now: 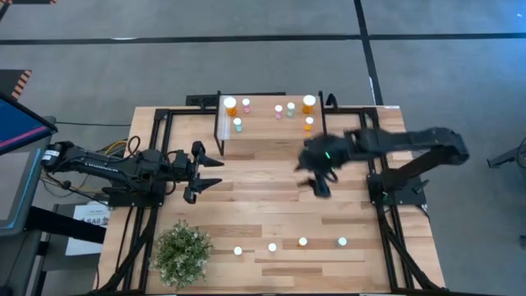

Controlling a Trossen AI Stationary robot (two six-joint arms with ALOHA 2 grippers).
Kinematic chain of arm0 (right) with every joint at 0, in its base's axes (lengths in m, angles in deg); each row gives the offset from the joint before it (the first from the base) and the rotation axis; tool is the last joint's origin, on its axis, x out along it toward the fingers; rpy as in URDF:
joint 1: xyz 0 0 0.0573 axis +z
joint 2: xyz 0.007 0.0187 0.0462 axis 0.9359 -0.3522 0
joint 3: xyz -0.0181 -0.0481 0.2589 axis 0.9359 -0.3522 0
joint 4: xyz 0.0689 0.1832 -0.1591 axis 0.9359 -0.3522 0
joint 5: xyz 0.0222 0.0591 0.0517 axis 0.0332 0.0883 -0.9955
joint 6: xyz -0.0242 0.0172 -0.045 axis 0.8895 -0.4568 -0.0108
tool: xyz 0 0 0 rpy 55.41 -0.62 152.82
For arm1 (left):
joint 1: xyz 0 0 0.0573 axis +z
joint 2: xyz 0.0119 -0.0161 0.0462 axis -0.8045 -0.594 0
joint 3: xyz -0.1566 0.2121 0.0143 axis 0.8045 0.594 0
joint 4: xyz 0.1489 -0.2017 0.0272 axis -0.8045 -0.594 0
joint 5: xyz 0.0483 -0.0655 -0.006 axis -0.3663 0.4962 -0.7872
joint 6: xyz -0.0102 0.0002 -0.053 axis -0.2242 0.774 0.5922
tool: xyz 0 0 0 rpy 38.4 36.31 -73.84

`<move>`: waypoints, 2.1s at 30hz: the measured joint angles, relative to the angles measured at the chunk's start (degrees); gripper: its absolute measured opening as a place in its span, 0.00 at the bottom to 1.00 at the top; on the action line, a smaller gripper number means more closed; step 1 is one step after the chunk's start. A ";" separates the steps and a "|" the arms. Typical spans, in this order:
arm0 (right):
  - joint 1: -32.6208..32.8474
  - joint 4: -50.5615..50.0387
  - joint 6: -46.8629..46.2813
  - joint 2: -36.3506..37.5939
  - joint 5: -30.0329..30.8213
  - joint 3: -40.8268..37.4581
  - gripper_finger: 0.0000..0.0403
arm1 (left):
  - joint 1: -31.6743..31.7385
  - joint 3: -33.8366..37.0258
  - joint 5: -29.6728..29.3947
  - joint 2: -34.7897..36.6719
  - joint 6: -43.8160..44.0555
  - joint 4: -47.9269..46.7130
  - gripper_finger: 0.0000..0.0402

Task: Pick and place medicine bottles onto shelf by color
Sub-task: Put the orange pill bottle on the shelf

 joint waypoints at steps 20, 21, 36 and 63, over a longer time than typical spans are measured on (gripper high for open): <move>29.43 29.25 -18.79 -6.20 11.58 -23.38 0.63 | 0.01 -0.04 -0.09 0.00 1.05 -1.12 0.57; 29.66 29.13 -18.91 -7.41 11.97 -23.38 0.63 | 0.01 -0.04 -0.09 0.00 1.05 -1.14 0.57; 30.57 33.15 -22.29 -19.00 12.34 -23.38 0.63 | 0.01 -0.04 -0.07 -0.02 1.28 -1.55 0.57; 30.11 31.75 -22.33 -19.58 12.06 -22.03 0.34 | 0.01 -0.04 -0.07 -0.02 1.45 -1.64 0.57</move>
